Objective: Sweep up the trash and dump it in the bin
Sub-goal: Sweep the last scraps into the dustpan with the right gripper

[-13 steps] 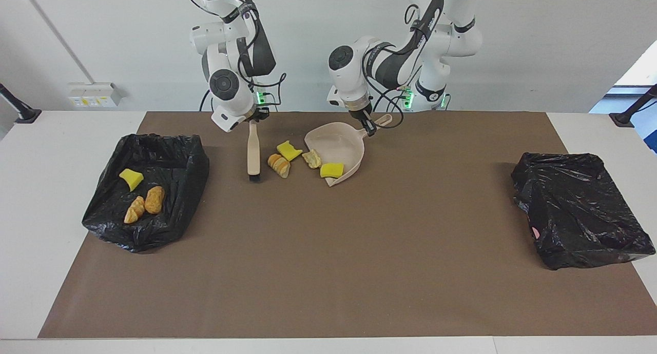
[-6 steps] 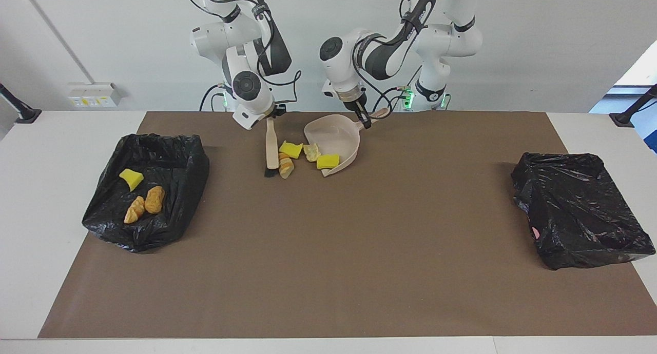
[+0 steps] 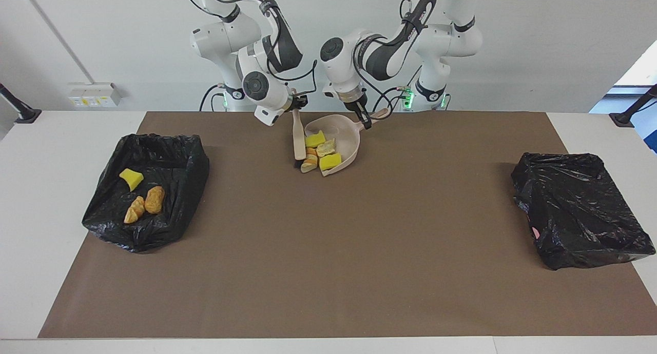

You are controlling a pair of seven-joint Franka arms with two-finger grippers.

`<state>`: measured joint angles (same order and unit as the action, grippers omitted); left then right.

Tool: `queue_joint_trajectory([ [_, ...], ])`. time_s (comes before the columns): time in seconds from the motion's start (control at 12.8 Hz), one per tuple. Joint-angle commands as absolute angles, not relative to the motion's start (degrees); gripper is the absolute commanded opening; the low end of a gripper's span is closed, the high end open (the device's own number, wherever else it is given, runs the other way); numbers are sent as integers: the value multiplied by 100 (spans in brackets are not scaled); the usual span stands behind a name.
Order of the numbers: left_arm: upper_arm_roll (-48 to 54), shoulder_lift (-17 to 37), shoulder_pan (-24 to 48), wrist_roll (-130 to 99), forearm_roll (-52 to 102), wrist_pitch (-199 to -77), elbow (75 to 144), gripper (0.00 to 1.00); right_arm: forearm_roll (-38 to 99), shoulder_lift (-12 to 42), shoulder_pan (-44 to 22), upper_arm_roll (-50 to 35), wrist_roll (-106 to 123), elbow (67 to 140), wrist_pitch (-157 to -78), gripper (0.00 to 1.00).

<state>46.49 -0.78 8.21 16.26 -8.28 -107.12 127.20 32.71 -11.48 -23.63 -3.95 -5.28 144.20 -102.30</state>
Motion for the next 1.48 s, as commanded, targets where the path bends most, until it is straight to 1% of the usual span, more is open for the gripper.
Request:
queue_joint_trajectory([
  [0.0, 4632, -9, 537, 1723, -791, -11074, 12797, 0, 3874, -1169, -2233, -378, 60, 14484, -10143, 0],
  [0.23, 4614, 96, 422, 1775, -800, -11293, 12797, 0, 4192, -1160, -1847, -378, 570, 14450, -9766, 0],
  [0.39, 4606, 123, 247, 2457, -861, -11425, 12771, 0, 4079, -1160, -1819, -360, 510, 14318, -9747, 0],
  [0.47, 4510, 123, 229, 2809, -870, -11452, 12753, 0, 3956, -1134, -1802, -352, 466, 14213, -9756, 0],
  [0.62, 4203, 123, 263, 3163, -948, -11435, 12630, 0, 3177, -1038, -1802, -352, 38, 13845, -9773, 0],
  [0.7, 4166, 106, 272, 3312, -1245, -11435, 12612, 0, 2816, -1002, -1802, -352, -191, 13660, -9756, 0],
  [0.86, 4018, 9, 264, 3471, -1511, -11391, 12604, 0, 2559, -1054, -1784, -334, -517, 13527, -9756, 0],
  [1.17, 3202, -509, 334, 4269, -1573, -11364, 12604, 0, 2005, -1037, -1889, -386, -1614, 13079, -9843, 0],
  [1.32, 2500, -824, 351, 4979, -1565, -11356, 12604, 0, 1951, -1002, -1916, -430, -1985, 12956, -9922, 0],
  [1.4, 2096, -1044, 352, 5410, -1564, -11312, 12595, 0, 1951, -1002, -2055, -422, -2160, 12955, -10001, 0],
])
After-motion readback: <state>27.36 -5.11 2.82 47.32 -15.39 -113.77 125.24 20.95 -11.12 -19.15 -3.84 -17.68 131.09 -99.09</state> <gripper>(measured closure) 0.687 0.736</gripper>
